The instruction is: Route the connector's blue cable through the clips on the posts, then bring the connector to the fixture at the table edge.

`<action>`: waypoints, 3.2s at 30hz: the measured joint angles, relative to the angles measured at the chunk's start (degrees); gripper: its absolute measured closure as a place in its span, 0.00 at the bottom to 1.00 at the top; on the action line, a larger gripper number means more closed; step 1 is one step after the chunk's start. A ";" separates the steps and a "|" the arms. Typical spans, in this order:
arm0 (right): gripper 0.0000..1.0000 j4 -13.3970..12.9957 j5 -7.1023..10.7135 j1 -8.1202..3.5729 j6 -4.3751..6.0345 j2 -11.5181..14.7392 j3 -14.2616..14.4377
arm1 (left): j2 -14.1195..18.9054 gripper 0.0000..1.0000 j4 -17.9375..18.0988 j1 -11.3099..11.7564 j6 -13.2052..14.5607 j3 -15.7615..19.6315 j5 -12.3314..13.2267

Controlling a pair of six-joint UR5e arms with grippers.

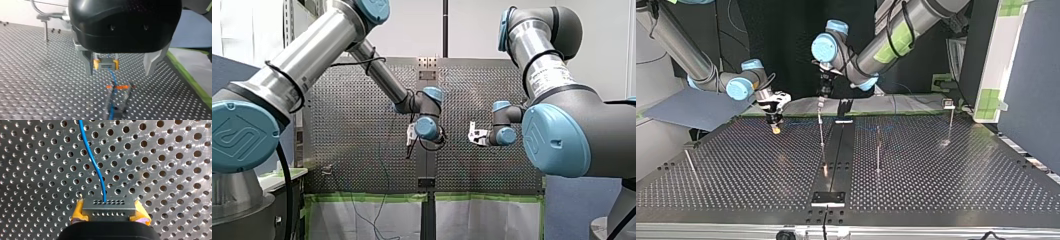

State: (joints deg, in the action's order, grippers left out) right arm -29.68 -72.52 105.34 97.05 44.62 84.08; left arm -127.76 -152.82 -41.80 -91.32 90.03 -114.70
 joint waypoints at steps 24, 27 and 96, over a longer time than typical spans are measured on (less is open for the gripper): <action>1.00 0.39 -0.06 -0.07 0.15 -0.02 0.00 | 10.98 0.00 2.99 -0.94 -8.27 11.00 -9.56; 1.00 0.56 -0.05 -0.02 0.17 -0.01 0.00 | 12.51 0.00 1.64 -1.18 -7.86 12.52 -10.20; 1.00 3.51 -2.54 0.04 -1.36 2.16 -0.16 | 30.87 0.00 21.54 -4.16 -7.30 44.43 -6.44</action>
State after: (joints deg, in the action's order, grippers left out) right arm -26.17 -75.06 105.37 95.69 46.78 83.92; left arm -96.88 -131.29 -45.96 -98.62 134.46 -121.14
